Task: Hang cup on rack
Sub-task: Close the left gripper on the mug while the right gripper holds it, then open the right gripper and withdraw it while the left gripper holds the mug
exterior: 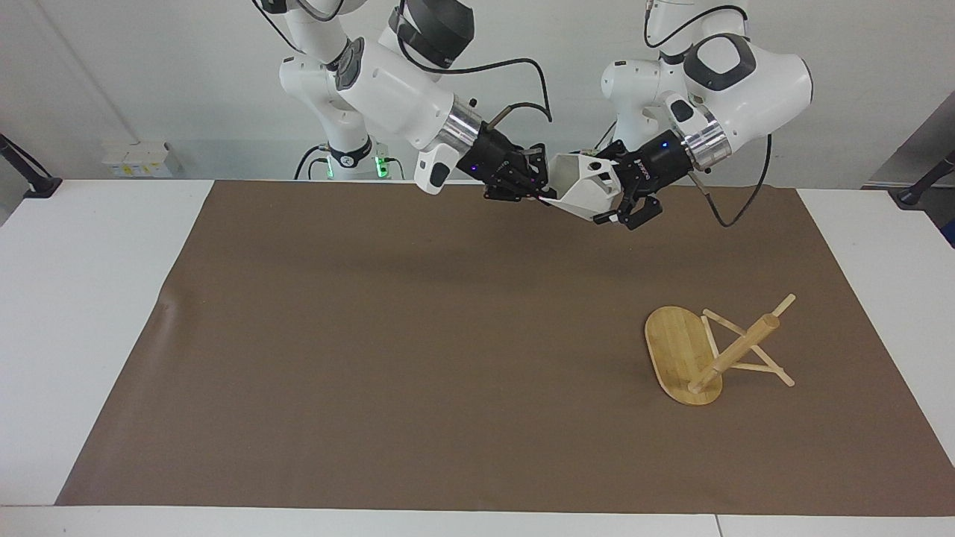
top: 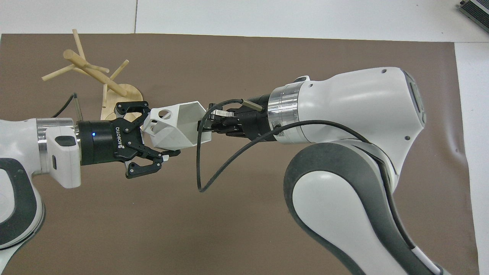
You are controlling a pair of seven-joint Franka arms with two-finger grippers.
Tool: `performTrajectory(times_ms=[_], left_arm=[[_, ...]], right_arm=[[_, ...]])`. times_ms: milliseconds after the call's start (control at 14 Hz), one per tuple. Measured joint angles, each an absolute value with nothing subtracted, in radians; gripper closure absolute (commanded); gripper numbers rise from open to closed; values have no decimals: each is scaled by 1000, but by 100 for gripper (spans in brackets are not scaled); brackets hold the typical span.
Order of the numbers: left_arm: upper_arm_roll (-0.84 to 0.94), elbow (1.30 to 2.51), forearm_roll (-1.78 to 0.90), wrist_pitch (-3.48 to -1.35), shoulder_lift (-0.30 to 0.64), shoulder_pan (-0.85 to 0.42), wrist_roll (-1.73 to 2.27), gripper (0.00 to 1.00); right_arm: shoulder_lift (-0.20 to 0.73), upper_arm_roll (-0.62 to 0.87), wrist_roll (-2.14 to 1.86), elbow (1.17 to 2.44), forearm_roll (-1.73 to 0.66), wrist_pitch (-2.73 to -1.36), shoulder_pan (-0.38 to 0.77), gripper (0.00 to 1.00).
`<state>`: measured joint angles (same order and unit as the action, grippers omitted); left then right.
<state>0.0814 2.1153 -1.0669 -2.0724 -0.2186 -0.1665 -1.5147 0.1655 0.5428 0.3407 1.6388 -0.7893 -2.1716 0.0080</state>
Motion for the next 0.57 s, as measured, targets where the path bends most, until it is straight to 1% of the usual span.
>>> performTrajectory(times_ms=[214,286,357,429,500,571], left_arm=[[81,2115,-1067,-2071,-219,-167,-1508,100],[81,2115,-1067,-2071,-219,-167,-1507,100],[81,2115,-1068,-2070,-219,-167,-1507,100],[81,2115,-1068,-2069,-219,-167,-1507,100],[81,2115,-1068,-2068,-219,-167,-1505,100],[81,2115,-1068,-2067,-219,-167,-1503,100]], right_arm=[[166,543,341,1639,-789,-2172,8,100],[166,543,341,1639,-789,-2172,8,97],[166,543,341,1639,-789,-2172,8,86],[166,543,341,1639,-789,-2172,8,81],[165,543,341,1639,-789,-2172,8,70],[165,543,341,1639,-789,-2172,8,1]])
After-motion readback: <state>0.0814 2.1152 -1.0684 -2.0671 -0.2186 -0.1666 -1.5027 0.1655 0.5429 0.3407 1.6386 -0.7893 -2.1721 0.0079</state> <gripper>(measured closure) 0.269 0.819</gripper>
